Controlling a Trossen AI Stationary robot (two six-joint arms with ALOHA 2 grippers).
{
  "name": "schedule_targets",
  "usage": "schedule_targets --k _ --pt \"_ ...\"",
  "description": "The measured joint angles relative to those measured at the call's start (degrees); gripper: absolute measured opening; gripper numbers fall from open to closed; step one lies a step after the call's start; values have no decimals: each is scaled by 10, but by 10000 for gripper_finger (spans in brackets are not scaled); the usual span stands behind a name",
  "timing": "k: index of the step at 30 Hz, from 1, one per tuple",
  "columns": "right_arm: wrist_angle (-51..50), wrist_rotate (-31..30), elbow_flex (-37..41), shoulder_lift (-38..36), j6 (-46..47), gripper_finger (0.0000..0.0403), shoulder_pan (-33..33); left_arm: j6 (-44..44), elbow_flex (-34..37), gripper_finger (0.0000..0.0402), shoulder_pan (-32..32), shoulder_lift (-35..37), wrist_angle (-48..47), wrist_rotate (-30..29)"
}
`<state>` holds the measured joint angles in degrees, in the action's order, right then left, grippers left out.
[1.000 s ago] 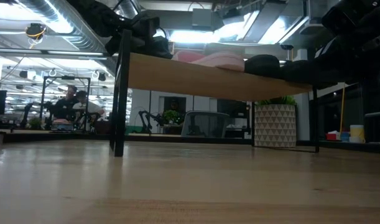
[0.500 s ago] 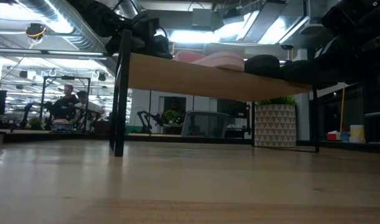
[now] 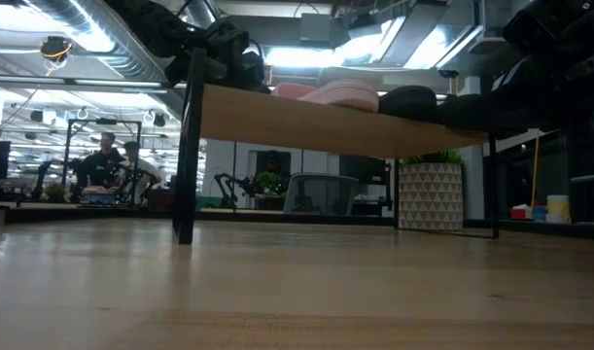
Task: Pick and place slides into the shelf
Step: Put the right pink slide on the shelf, then put the left pink slide on the shelf
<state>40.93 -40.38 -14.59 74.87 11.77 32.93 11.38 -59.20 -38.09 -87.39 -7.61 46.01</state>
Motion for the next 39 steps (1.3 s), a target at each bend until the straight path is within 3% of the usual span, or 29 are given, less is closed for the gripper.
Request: schedule_targets --k 18,30,39 --pt "0 0 0 0 0 7 0 -16 0 21 7 0 12 -4" --pt "0 0 0 0 0 7 0 -16 0 134 8 0 13 -20" --pt "0 1 0 0 1 7 0 -16 0 159 7 0 14 -60"
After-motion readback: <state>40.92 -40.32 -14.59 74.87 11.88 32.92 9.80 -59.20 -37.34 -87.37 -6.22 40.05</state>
